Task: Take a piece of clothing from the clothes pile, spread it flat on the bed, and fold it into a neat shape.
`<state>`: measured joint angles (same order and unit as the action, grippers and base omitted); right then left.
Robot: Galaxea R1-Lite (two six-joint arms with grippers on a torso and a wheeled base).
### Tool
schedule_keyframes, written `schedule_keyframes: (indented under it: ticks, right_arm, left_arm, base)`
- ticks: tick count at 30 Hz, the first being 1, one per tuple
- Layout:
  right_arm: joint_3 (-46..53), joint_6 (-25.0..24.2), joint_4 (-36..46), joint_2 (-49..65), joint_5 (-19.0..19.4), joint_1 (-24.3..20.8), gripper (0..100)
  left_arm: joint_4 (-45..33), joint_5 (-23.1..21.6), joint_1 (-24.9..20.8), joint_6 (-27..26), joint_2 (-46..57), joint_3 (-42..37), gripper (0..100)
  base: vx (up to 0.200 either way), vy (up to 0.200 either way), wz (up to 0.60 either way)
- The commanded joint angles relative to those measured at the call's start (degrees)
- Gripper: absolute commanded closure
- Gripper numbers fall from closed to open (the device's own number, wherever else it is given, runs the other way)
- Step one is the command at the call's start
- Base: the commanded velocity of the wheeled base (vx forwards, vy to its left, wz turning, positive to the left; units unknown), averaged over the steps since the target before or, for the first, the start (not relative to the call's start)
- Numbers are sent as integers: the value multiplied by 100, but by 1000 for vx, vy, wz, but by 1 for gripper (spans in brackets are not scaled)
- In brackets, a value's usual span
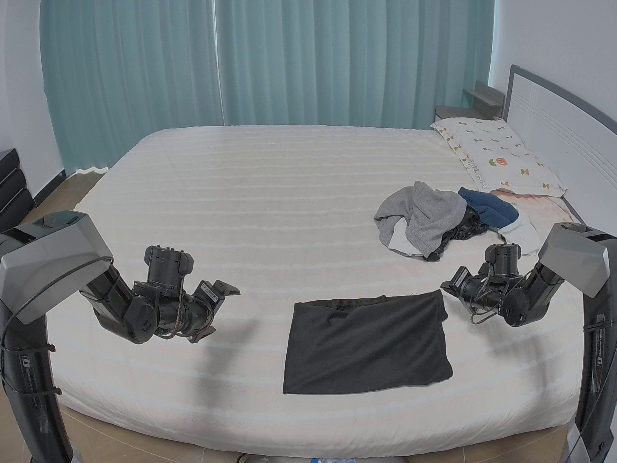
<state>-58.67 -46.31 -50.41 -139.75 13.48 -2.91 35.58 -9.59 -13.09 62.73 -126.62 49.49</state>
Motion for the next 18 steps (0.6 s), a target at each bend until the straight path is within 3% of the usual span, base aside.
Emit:
schedule_keyframes:
  ticks: [1,9,13,15,18]
  right_arm:
    - [102,96,-30,36,5,-43,0]
    - [629,281,5,924,-12,-508,0]
    - [1025,333,49,1187,-4,-500,0]
    - [1912,500,-74,1433,14,-535,0]
    - [2818,799,-531,1618,102,-491,0]
  left_arm:
    - [1,1,0,2,-3,-1,0]
    - [1,1,0,2,-3,8,0]
    - [10,1,0,2,-3,8,0]
    - [1,1,0,11,6,8,0]
    - [1,1,0,2,-3,8,0]
  base:
    - [0,0,0]
    - [0,0,0]
    - [0,0,0]
    - [0,0,0]
    - [-200,0,0]
